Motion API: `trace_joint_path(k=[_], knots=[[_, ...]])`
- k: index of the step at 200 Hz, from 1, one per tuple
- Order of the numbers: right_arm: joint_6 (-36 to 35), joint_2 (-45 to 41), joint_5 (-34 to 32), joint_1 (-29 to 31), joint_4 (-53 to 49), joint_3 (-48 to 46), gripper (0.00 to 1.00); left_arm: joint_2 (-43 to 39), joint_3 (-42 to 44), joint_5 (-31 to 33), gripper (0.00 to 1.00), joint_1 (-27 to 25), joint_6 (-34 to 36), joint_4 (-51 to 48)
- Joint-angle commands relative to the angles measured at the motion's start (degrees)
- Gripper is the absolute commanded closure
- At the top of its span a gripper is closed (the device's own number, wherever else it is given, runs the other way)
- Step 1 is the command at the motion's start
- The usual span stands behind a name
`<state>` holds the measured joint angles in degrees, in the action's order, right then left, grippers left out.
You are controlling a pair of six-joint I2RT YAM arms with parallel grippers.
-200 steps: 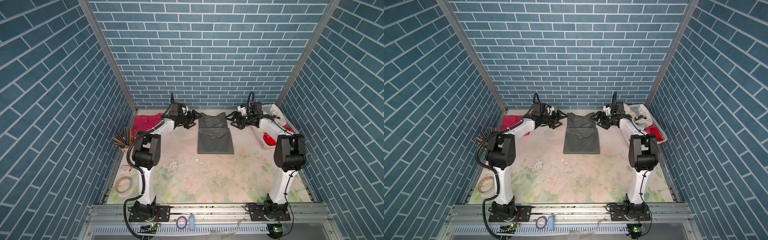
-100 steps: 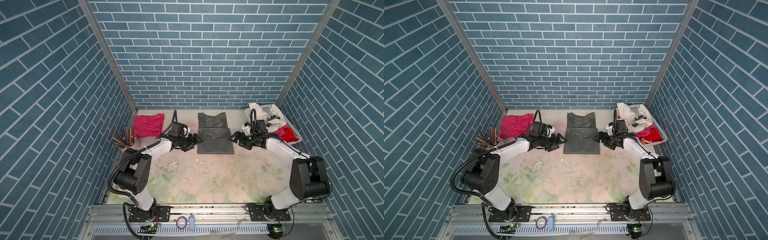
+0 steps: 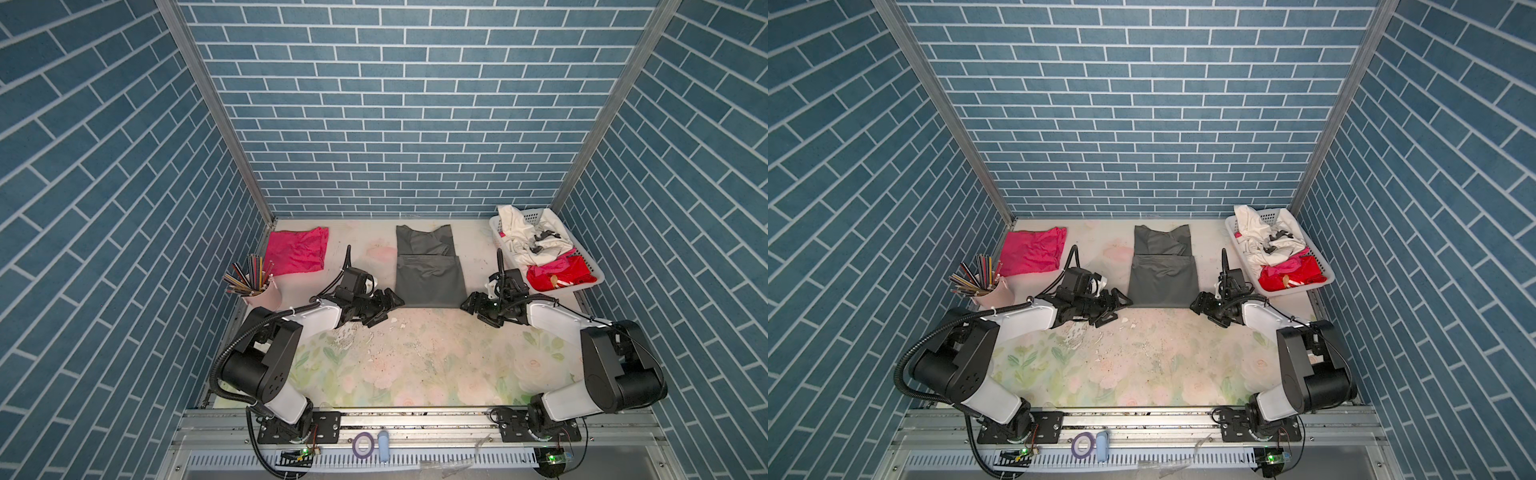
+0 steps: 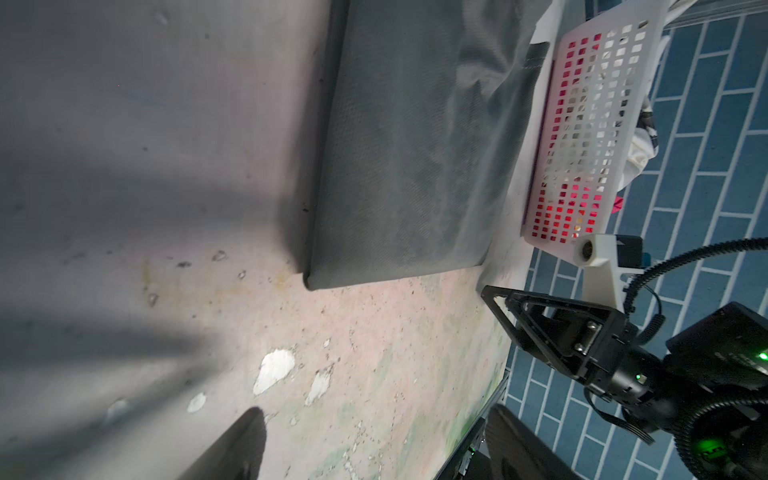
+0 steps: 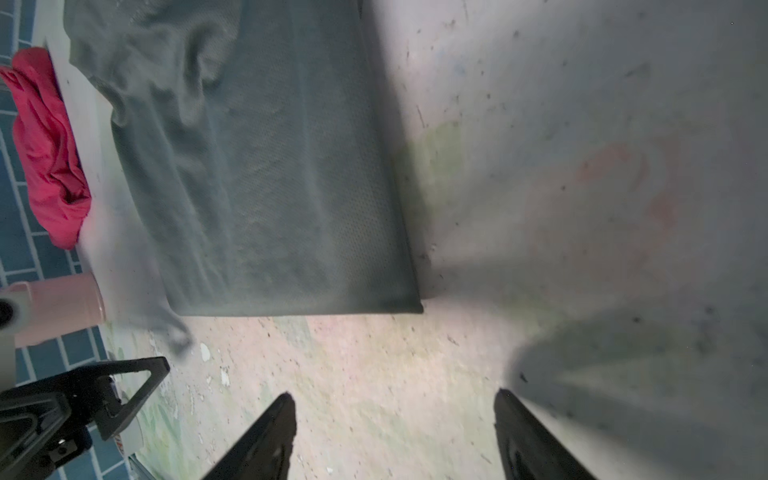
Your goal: Fold and stack the t-shirts
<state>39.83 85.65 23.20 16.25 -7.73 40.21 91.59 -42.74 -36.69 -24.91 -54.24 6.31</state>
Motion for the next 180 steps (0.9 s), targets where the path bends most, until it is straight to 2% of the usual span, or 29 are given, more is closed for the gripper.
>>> trace_joint_path(k=[1, 53, 95, 137, 180], knots=[[6.4, 1.5, -0.4, 0.3, 6.6, -1.6, 0.30, 1.5, -0.1, 0.4, 0.15, -0.3, -2.3, 3.9], [11.1, 3.5, -3.2, 0.7, 9.9, -3.1, 0.41, 2.2, 0.4, 0.6, 0.15, -0.4, -3.2, 5.0], [13.1, 8.1, -1.0, 1.4, 14.2, -2.9, 0.54, 2.8, 0.7, 0.7, 0.15, -0.4, -3.7, 5.7], [14.1, 7.8, -2.3, 2.2, 15.0, -3.3, 0.76, 2.7, 1.6, 1.3, 0.15, -0.3, -3.9, 5.8], [13.6, 6.6, -3.4, 2.3, 14.6, -3.2, 0.91, 4.2, 1.0, 3.0, 0.27, -0.6, -3.0, 4.7]])
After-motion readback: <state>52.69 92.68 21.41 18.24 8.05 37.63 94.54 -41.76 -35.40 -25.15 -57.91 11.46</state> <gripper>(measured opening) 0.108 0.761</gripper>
